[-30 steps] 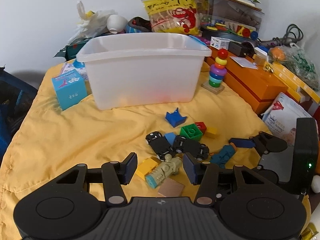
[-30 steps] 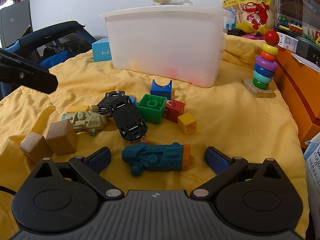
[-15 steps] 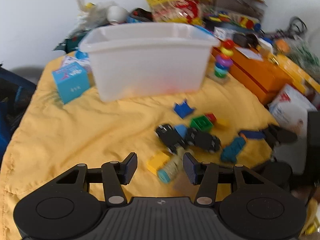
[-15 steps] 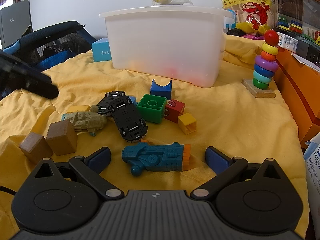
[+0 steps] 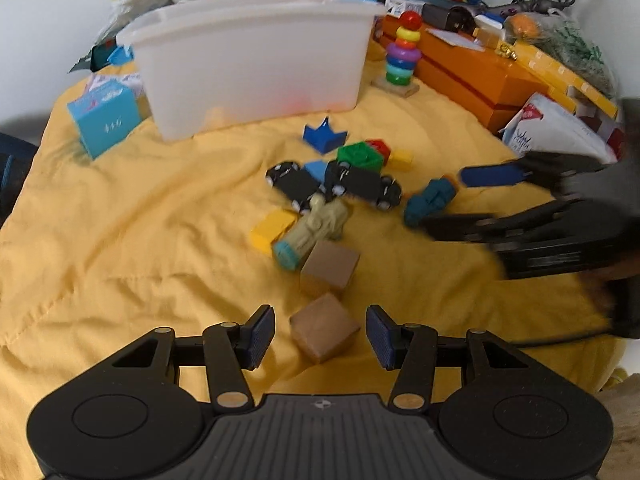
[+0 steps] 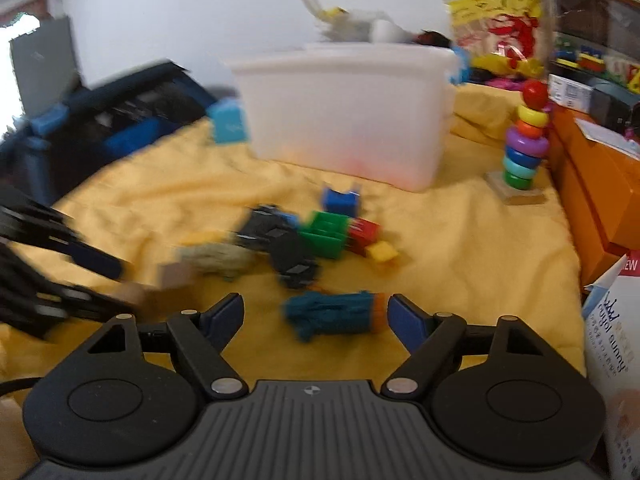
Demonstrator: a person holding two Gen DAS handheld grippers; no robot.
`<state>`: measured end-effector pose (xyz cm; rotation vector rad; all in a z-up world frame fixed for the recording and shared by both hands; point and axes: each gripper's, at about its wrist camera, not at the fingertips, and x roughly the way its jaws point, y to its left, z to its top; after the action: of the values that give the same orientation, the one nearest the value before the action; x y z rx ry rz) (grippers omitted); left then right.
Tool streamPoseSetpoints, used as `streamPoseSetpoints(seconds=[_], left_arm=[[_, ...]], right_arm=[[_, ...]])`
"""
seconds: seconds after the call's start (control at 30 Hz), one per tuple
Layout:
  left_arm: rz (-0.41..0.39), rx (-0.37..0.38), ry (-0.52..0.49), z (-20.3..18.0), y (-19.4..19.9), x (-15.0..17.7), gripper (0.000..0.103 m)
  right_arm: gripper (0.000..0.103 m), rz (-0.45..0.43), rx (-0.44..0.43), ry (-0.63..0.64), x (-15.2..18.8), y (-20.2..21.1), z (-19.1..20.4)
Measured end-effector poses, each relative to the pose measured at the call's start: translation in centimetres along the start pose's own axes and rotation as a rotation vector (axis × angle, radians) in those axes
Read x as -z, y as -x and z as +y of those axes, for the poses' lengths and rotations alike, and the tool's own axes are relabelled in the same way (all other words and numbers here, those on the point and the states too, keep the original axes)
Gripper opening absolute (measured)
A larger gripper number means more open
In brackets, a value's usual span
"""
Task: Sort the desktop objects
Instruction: 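Grasp a brown wooden cube with the left tool while the right tool grasps another, then carry both wooden cubes over the white bin and open both tools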
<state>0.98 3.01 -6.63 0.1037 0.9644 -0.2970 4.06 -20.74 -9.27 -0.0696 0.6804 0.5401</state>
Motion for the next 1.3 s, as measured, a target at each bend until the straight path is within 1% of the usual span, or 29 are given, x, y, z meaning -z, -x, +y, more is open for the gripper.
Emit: streamPoseSetpoints(seconds=[0.07,0.1,0.13,0.17,0.23,0.37,0.47,0.57,0.63,0.67,0.7,0.8,0.9,1.0,1.07,1.13,1.23,1.3], left_arm=[[0.027,0.009,0.008,0.2,-0.7,0.3,0.053],[0.027,0.020,0.016,0.2,-1.0,0.4,0.049],[0.022,0.038,0.028,0.3,-1.2,0.5,0.043],[0.019,0.051,0.043,0.4,-1.4,0.5,0.042],[0.011,0.059,0.068,0.7,-1.3,0.6,0.042],[0.000,0.032,0.074,1.9,0.1,1.4,0.042],[-0.008,0.020,0.089,3.2,1.1,1.9,0.042],[-0.018,0.016,0.096,4.0,1.5,2.2,0.042],[-0.019,0.024,0.107,4.5,1.5,2.3,0.042],[-0.018,0.029,0.111,4.7,1.5,2.3,0.042],[-0.019,0.034,0.112,4.8,1.5,2.3,0.042],[-0.043,0.041,0.098,5.0,2.0,1.9,0.042],[-0.076,0.051,0.085,5.2,2.8,0.5,0.042],[-0.154,0.072,0.076,5.8,4.3,-2.2,0.042],[-0.221,0.072,0.065,6.4,5.3,-4.5,0.042],[-0.283,0.059,0.037,7.0,6.1,-7.1,0.042],[-0.365,0.031,-0.007,7.9,6.9,-11.6,0.042],[-0.413,0.026,-0.021,8.1,7.4,-14.1,0.042]], right_arm=[[0.080,0.002,-0.028,0.004,-0.2,1.1,0.7],[0.074,0.013,-0.038,0.022,-0.4,1.1,1.2],[0.070,0.025,-0.050,0.046,-0.6,1.1,1.8],[0.065,0.036,-0.063,0.066,-0.7,0.9,2.5],[0.064,0.061,-0.078,0.079,-1.1,0.1,3.7],[0.062,0.071,-0.116,0.124,-1.6,-1.5,6.4],[0.061,0.087,-0.103,0.170,-1.5,-3.1,8.1],[0.059,0.114,-0.084,0.186,-1.4,-4.9,9.0],[0.054,0.128,-0.080,0.182,-1.3,-6.1,9.2],[0.041,0.142,-0.080,0.174,-1.2,-6.5,9.2],[0.033,0.155,-0.076,0.165,-1.1,-6.9,9.2],[0.032,0.150,-0.081,0.148,-1.1,-6.4,9.0],[0.032,0.127,-0.062,0.142,-1.6,-4.9,8.7],[0.032,0.075,-0.018,0.130,-3.3,-3.1,7.8],[0.032,0.030,0.021,0.124,-5.1,-2.0,7.0],[0.032,-0.033,0.065,0.116,-7.3,-1.1,5.9],[0.032,-0.114,0.125,0.087,-10.5,-0.6,3.9],[0.032,-0.155,0.167,0.088,-12.5,-0.7,2.6]])
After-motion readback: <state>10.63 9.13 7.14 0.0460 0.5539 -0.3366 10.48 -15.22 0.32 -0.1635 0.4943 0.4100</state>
